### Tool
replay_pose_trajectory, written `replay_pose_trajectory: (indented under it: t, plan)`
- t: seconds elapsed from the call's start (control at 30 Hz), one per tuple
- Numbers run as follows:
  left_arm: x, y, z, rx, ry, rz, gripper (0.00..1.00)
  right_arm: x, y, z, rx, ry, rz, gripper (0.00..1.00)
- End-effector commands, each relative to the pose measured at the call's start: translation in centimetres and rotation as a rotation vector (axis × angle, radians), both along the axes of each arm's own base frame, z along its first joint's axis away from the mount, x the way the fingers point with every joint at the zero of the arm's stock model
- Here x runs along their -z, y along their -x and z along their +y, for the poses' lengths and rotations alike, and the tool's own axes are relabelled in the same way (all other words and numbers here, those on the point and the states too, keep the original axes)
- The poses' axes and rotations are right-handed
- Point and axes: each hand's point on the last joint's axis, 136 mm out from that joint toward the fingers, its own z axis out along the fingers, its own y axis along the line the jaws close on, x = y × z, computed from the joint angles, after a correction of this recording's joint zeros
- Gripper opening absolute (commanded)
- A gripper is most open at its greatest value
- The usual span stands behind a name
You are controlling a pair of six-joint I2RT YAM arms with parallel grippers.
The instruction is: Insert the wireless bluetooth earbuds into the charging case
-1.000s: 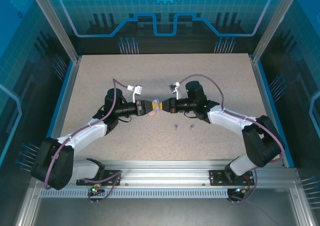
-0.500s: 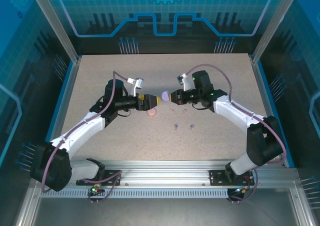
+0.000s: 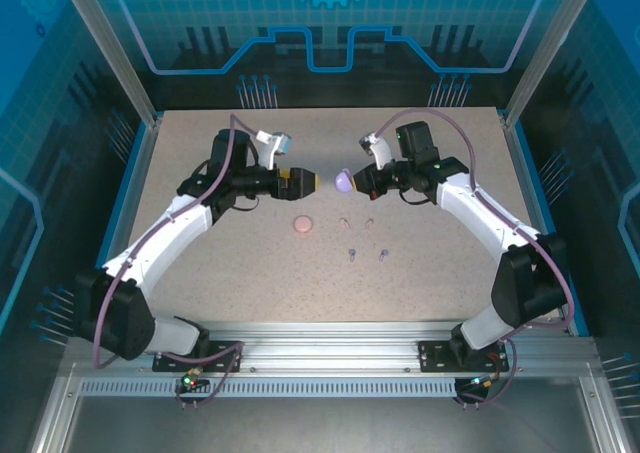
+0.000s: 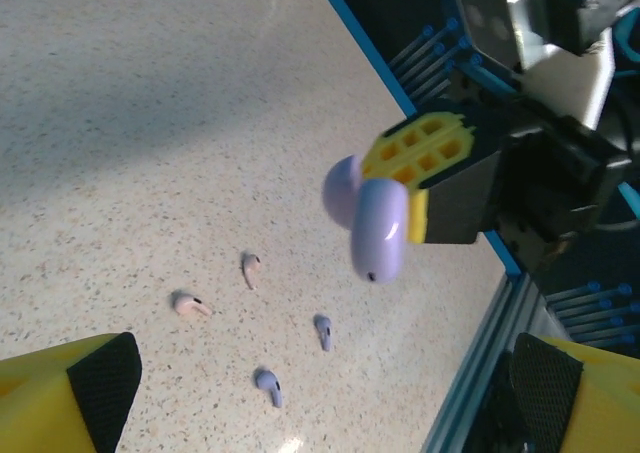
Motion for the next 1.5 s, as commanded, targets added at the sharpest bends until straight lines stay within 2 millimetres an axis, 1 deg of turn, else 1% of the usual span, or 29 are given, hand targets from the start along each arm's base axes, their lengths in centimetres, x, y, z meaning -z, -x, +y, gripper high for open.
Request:
replay_pose_trajectory:
  t: [0.0,0.1,0.23,0.4,0.47,0.57,0.73,0.83,1.0,1.1,1.2,1.47]
  plan:
    - [0.0,2.4,-1.0,0.186,-0.007,0.042,0.99,-0.8,1.1,0.6,-0.090,0.050,-0.073,0.00]
    - [0.3,3.2,-1.5,0.265,-0.014,0.094,0.98,-0.9,1.6,1.2,-0.132,0.068,-0.074,0.00]
    - [0.9,3.9,-1.9,0.333,-0.014,0.144,0.95,-1.1,2.7,2.1,-0.183,0.089,-0.070,0.00]
    - [1.8,4.3,-2.0,0.369,-0.023,0.179,0.90,-1.7,4.1,3.0,-0.224,0.103,-0.086,0.00]
    - [1.8,4.4,-2.0,0.377,-0.018,0.182,0.88,-1.9,4.4,3.3,-0.233,0.105,-0.091,0.00]
    - [1.7,4.6,-2.2,0.393,-0.012,0.182,0.81,-2.2,4.5,3.5,-0.241,0.102,-0.093,0.00]
    - [2.2,5.0,-2.9,0.422,-0.023,0.198,0.72,-2.4,4.8,4.3,-0.267,0.091,-0.080,0.00]
    - [2.4,5.2,-3.4,0.440,-0.036,0.199,0.69,-2.6,5.0,4.9,-0.282,0.090,-0.084,0.00]
    - [2.2,4.9,-3.7,0.442,-0.039,0.188,0.64,-2.5,5.2,5.7,-0.296,0.095,-0.080,0.00]
    - [1.9,4.8,-3.7,0.445,-0.039,0.177,0.60,-2.5,5.2,5.9,-0.304,0.092,-0.077,0.00]
    - [1.8,4.7,-3.8,0.445,-0.039,0.177,0.54,-2.5,5.2,6.2,-0.306,0.091,-0.076,0.00]
    - [2.0,4.8,-3.7,0.450,-0.037,0.186,0.48,-2.7,5.3,6.6,-0.314,0.081,-0.073,0.00]
